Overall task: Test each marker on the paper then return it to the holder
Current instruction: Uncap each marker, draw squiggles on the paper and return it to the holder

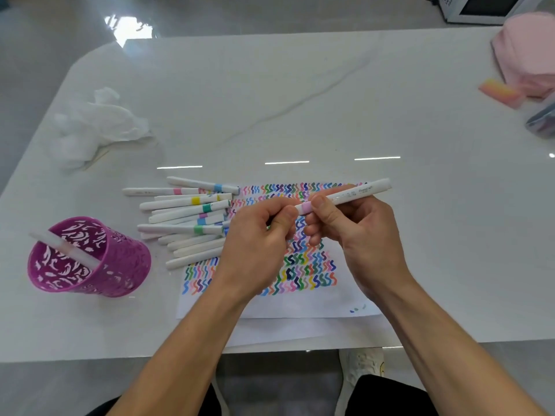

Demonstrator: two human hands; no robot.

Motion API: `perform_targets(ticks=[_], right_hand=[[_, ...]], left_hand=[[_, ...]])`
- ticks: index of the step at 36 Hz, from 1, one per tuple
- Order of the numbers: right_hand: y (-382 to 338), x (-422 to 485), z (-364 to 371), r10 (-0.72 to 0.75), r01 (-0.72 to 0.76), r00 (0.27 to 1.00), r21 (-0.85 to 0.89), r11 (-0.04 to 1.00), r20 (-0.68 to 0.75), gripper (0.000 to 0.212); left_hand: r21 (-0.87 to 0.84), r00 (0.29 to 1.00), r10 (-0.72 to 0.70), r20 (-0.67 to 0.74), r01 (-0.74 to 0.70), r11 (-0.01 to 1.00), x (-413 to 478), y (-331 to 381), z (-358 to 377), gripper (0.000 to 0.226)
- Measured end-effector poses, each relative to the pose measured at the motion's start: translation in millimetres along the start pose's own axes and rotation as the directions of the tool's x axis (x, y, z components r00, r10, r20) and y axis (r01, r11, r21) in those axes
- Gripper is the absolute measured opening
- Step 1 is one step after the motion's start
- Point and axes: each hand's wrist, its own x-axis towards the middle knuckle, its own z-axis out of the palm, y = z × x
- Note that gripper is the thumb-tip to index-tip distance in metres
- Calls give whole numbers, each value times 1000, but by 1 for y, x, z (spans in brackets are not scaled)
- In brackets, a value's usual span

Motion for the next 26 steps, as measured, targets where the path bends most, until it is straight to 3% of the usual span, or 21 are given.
perform_targets(ticks=[14, 20, 26], right_hand=[[2, -1, 2, 79, -80, 997, 77, 994, 12, 12], [1, -2, 0, 66, -69, 997, 66, 995, 46, 16], [3, -2, 6, 87, -91, 995, 105, 990, 41, 26]], left_hand=[[155, 993, 77, -94, -62, 986, -5, -6, 3, 16], [94, 998, 58, -13, -57, 994, -4, -4, -3, 22], [172, 995, 92, -48, -82, 982, -3, -1, -3, 18]])
